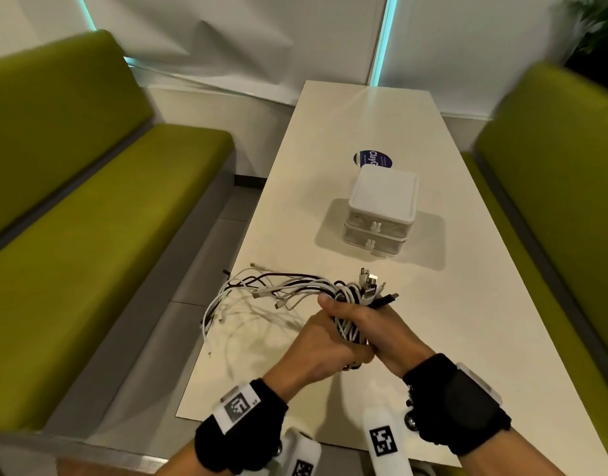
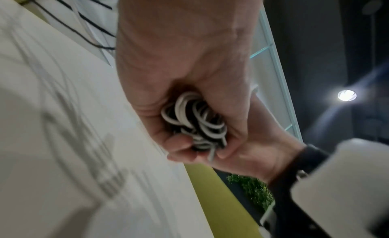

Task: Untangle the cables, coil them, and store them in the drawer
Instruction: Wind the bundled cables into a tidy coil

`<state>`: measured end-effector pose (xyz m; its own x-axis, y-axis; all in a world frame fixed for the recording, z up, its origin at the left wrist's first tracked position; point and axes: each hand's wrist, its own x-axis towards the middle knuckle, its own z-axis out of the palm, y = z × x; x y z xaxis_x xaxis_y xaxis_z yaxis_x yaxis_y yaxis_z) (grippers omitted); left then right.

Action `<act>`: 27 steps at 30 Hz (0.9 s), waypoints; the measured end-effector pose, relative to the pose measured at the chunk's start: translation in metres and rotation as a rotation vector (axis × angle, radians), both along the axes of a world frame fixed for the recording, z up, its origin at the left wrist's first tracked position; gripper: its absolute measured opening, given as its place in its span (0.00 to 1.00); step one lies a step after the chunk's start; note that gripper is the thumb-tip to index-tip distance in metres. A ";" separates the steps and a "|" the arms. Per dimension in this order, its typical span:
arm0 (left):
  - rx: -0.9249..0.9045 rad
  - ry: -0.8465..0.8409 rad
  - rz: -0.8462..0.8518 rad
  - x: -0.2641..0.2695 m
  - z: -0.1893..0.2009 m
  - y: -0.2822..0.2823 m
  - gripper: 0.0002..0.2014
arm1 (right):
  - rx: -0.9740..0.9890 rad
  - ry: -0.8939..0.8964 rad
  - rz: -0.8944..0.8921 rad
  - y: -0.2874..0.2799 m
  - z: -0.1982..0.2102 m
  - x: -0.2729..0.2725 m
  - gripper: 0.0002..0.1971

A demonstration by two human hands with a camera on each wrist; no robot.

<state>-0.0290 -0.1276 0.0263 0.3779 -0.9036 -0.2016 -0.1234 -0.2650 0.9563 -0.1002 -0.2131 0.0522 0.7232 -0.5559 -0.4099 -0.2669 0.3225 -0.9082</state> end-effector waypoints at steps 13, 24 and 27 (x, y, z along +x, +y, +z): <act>0.011 -0.195 0.099 -0.006 -0.004 -0.018 0.04 | 0.055 -0.118 0.084 -0.009 0.000 -0.001 0.18; 0.313 -0.510 -0.224 0.014 0.012 0.004 0.27 | -0.046 -0.072 0.034 -0.010 -0.004 -0.002 0.05; 0.427 -0.755 -0.389 0.029 0.036 0.030 0.39 | -0.113 -0.056 0.083 -0.014 -0.004 -0.010 0.10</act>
<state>-0.0002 -0.0978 0.0623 0.2311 -0.9000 -0.3696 -0.8225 -0.3836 0.4199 -0.1097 -0.2270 0.0487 0.7887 -0.5334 -0.3056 -0.2360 0.1964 -0.9517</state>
